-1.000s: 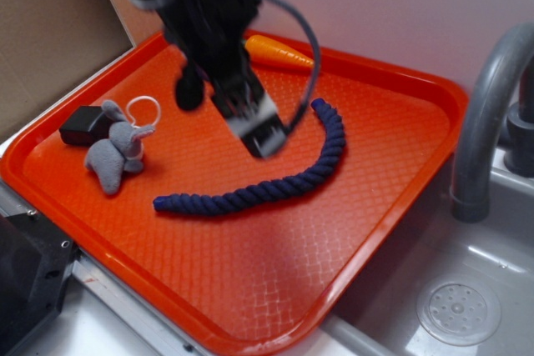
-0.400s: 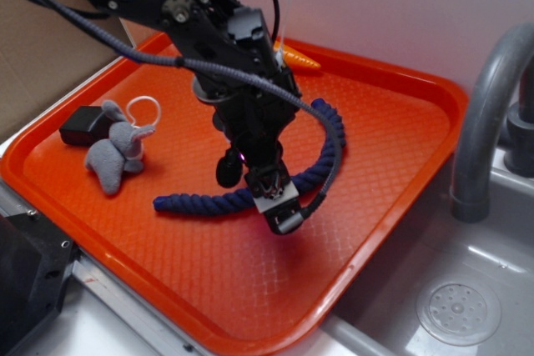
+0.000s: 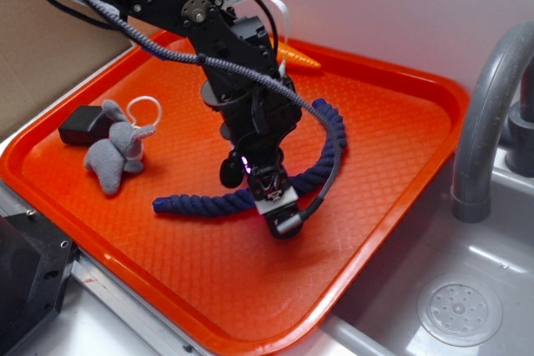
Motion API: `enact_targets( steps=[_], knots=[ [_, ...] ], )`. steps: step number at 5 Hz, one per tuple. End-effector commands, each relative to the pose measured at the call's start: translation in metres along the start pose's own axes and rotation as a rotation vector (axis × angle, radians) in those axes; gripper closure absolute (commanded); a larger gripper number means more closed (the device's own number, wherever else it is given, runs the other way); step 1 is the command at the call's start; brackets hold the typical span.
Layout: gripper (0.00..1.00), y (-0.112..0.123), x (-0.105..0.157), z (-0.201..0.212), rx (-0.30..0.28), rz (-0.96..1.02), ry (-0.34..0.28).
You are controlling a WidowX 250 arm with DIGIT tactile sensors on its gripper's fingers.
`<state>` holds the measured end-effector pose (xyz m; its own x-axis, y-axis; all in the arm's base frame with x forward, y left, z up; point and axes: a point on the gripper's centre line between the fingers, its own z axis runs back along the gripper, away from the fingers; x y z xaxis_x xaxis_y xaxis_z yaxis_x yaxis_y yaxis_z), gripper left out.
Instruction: Grab the blue rope.
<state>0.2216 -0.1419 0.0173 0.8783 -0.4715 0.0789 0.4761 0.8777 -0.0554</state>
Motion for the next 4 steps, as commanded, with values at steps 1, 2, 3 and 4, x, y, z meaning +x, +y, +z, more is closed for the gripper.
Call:
enact_targets(
  steps=[1,2,3,4],
  knots=[
    [1.0,-0.007,-0.008,-0.005,0.005,-0.035,0.009],
    [1.0,-0.007,-0.008,-0.005,0.008,-0.032,0.014],
    [1.0,-0.007,-0.007,-0.002,0.03,-0.024,0.016],
    [1.0,0.014,-0.001,0.036,0.103,0.149,0.014]
  ],
)
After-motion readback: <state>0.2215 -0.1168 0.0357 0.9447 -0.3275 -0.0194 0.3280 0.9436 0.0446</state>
